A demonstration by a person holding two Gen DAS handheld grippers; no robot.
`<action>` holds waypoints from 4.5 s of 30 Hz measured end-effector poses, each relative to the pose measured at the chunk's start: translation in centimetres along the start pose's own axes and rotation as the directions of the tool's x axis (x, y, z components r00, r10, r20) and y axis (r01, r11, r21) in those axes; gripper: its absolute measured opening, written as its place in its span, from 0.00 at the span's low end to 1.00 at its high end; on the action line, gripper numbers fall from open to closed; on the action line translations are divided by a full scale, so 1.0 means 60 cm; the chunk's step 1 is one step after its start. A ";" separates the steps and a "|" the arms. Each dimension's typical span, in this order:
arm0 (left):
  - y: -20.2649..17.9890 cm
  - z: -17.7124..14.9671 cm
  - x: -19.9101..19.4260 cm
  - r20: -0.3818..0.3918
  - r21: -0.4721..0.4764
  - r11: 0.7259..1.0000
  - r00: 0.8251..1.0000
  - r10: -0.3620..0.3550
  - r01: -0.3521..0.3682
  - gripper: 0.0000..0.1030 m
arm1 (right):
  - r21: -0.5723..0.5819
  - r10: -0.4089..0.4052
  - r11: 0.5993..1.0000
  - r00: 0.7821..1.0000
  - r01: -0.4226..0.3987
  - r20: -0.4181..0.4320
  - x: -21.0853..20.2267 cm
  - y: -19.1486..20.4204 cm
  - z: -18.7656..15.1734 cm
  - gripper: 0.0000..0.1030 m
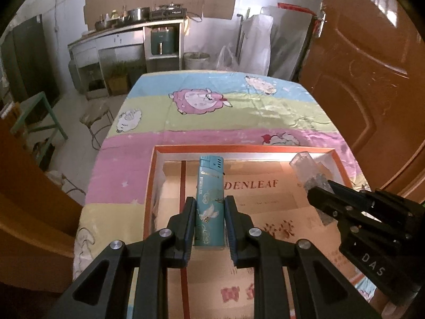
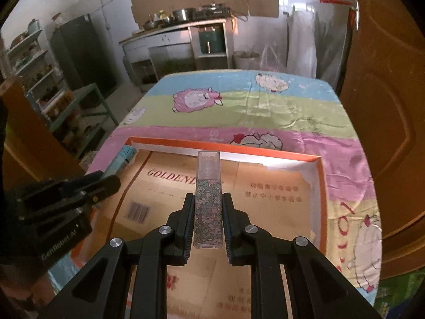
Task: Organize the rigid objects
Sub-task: 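Carry the blue lighter and the speckled tube over the cardboard tray with both grippers, then open the left gripper releasing the lighter while the right gripper releases the tube, then withdraw both grippers from the tray back toward the remaining items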
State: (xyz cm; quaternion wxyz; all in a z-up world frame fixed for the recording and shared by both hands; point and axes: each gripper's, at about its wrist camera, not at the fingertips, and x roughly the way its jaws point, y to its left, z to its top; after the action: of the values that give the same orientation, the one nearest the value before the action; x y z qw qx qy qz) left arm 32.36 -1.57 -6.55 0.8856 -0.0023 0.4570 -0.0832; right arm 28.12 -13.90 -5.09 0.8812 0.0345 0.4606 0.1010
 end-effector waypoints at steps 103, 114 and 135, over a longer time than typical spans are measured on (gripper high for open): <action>-0.020 -0.229 -0.292 0.310 0.032 0.999 0.951 -0.001 -0.009 0.56 | 0.020 -0.065 0.998 0.979 0.062 0.192 -0.282 0.082 -0.235 0.39; -0.036 -0.285 -0.318 0.323 0.066 0.997 0.946 0.008 -0.031 0.56 | 0.028 -0.073 0.997 0.971 0.068 0.227 -0.327 0.094 -0.291 0.39; -0.032 -0.362 -0.316 0.294 0.071 0.997 0.955 -0.026 0.005 0.56 | 0.009 -0.093 0.996 0.969 0.093 0.230 -0.342 0.093 -0.384 0.39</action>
State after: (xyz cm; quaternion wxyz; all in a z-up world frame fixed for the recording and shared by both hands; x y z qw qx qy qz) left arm 3.71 0.94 -3.71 0.9427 0.0126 0.3165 -0.1047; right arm -2.94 -13.46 -0.95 0.9323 0.0238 0.3566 0.0553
